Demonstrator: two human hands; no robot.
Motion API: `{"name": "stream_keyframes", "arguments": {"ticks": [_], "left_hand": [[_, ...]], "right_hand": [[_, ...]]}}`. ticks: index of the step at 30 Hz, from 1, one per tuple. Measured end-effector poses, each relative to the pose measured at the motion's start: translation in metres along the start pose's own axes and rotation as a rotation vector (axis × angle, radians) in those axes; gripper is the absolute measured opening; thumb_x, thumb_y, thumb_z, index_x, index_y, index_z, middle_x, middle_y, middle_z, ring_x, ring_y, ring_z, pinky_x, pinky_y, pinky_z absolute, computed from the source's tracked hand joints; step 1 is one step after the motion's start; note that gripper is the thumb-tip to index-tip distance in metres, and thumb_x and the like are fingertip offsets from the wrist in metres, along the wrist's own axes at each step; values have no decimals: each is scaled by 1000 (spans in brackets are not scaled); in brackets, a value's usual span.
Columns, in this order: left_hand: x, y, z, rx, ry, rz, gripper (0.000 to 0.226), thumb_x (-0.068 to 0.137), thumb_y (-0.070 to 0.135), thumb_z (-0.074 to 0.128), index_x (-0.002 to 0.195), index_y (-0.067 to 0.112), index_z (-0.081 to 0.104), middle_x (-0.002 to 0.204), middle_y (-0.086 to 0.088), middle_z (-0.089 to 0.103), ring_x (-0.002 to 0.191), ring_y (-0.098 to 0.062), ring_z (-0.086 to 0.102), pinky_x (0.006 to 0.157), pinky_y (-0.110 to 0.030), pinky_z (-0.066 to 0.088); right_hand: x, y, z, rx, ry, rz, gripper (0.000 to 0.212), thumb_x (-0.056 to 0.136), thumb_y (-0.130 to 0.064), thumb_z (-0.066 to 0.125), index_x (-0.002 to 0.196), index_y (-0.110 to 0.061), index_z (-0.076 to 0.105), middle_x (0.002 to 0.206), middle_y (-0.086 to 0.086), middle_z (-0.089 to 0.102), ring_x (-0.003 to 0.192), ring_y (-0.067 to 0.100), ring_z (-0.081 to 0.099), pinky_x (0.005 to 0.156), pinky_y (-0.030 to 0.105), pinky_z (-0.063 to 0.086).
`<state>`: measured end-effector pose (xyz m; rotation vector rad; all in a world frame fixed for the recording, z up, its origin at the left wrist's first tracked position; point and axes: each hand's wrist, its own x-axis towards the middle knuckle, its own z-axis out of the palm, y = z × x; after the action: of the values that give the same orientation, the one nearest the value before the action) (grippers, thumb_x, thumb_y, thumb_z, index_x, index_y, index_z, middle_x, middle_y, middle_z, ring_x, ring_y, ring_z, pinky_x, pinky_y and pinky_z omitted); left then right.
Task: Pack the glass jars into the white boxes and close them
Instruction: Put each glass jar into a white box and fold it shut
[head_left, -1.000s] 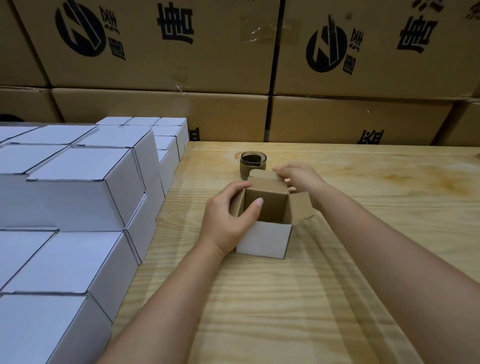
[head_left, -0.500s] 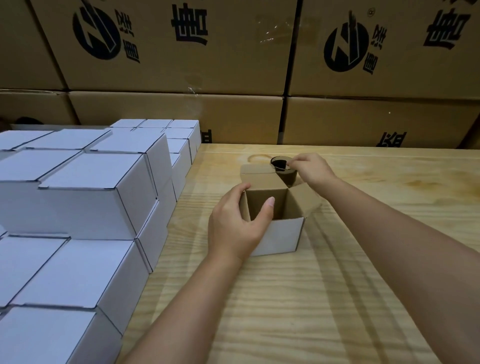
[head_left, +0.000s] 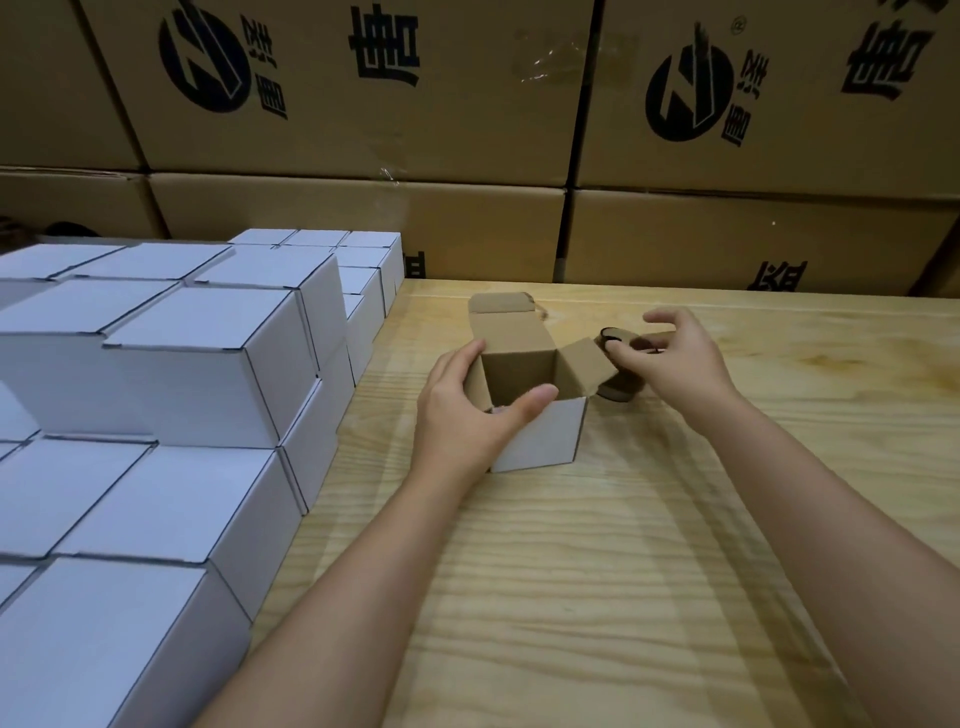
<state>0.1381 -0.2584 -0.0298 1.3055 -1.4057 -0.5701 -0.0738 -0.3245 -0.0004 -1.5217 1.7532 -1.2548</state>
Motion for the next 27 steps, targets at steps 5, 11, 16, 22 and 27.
{"name": "stream_keyframes", "arguments": {"ticks": [5, 11, 16, 22, 27], "left_hand": [[2, -5, 0, -5, -60, -22, 92, 57, 54, 83, 138, 29, 46, 132, 18, 45, 124, -2, 38, 92, -15, 31], [4, -6, 0, -19, -87, -16, 91, 59, 53, 83, 139, 31, 45, 133, 17, 44, 124, -4, 39, 95, -21, 35], [5, -8, 0, -26, -95, -4, 91, 59, 52, 83, 139, 30, 45, 128, 22, 43, 122, 0, 39, 84, -5, 29], [6, -8, 0, -46, -93, -3, 90, 58, 47, 87, 137, 29, 48, 127, 20, 46, 122, 0, 41, 94, -15, 35], [5, -8, 1, -38, -106, 9, 91, 58, 46, 87, 138, 28, 47, 125, 22, 44, 119, 2, 40, 83, -4, 28]], "right_hand": [[-5, -25, -20, 87, -45, -65, 52, 82, -28, 72, 129, -23, 50, 111, 2, 62, 95, 14, 57, 68, 22, 41], [-9, -75, -41, 117, -188, -207, 43, 87, -18, 65, 127, -26, 52, 118, 2, 63, 112, 21, 56, 99, 46, 45], [-18, -98, -32, 31, -481, -348, 39, 86, -19, 66, 121, -30, 54, 110, -12, 63, 103, -1, 57, 82, 20, 44], [-25, -95, -14, -262, -710, -359, 54, 83, -22, 70, 133, -29, 50, 111, -22, 59, 102, 2, 58, 73, 17, 50], [-34, -97, 0, -539, -806, -379, 51, 81, -23, 68, 129, -31, 53, 110, -7, 59, 86, 10, 64, 68, 27, 58]]}}
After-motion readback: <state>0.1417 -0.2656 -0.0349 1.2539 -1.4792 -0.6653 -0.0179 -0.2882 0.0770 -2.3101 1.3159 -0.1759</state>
